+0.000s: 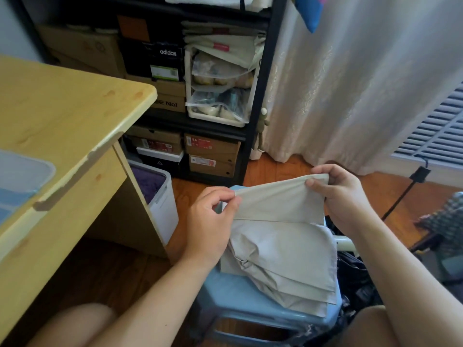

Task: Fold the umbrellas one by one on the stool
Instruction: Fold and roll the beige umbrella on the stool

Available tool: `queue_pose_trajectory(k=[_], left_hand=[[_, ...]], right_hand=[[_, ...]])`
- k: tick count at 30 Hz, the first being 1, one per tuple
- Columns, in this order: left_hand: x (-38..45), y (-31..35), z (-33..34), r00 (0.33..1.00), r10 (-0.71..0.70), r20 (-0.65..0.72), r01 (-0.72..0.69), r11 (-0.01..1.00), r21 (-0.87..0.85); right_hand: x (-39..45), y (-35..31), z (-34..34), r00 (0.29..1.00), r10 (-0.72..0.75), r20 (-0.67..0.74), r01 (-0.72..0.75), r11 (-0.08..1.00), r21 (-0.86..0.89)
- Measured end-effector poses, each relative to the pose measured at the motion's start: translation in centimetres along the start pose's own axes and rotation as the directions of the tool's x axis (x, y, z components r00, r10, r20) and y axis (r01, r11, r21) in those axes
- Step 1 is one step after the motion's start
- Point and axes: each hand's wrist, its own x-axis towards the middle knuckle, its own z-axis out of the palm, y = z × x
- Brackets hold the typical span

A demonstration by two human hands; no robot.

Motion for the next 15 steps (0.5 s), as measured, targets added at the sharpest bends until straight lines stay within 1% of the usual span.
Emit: queue_pose_trajectory(k=[3, 5, 7, 9, 13, 15], left_hand=[[0.0, -0.2, 0.1, 0.991, -0.136, 0.009, 0.136, 0.984, -0.118], [0.0, -0.2, 0.1, 0.970, -0.240, 0.023, 0.239, 0.940, -0.246], [-0.1, -0.1, 0.2, 0.950, -0.309, 0.041, 0.304, 0.891, -0.337], [-0.1, 0.1, 0.2, 0.942, -0.331, 0.053, 0.327, 0.872, -0.365], [0.5, 0.5, 0.1, 0.957, -0.286, 0.038, 0.280, 0.890, -0.360], [0.9, 0.5, 0.0, 0.950, -0.310, 0.032, 0.297, 0.870, -0.393]], right_hand=[[-0.2, 0.0, -0.1, 1.000, 0.015, 0.017, -0.015, 1.000, 0.014], [-0.3, -0.1, -0.1, 1.000, 0.019, 0.020, -0.020, 1.000, 0.008], [-0.4, -0.1, -0.2, 1.000, 0.018, 0.023, -0.018, 1.000, 0.015], [-0.5, 0.0, -0.3, 1.000, 0.008, 0.021, -0.009, 1.000, 0.024], [-0.4, 0.1, -0.4, 1.000, -0.013, 0.010, 0.013, 0.999, 0.031], [-0.2, 0.1, -0.4, 1.000, -0.016, 0.010, 0.015, 0.998, 0.053]])
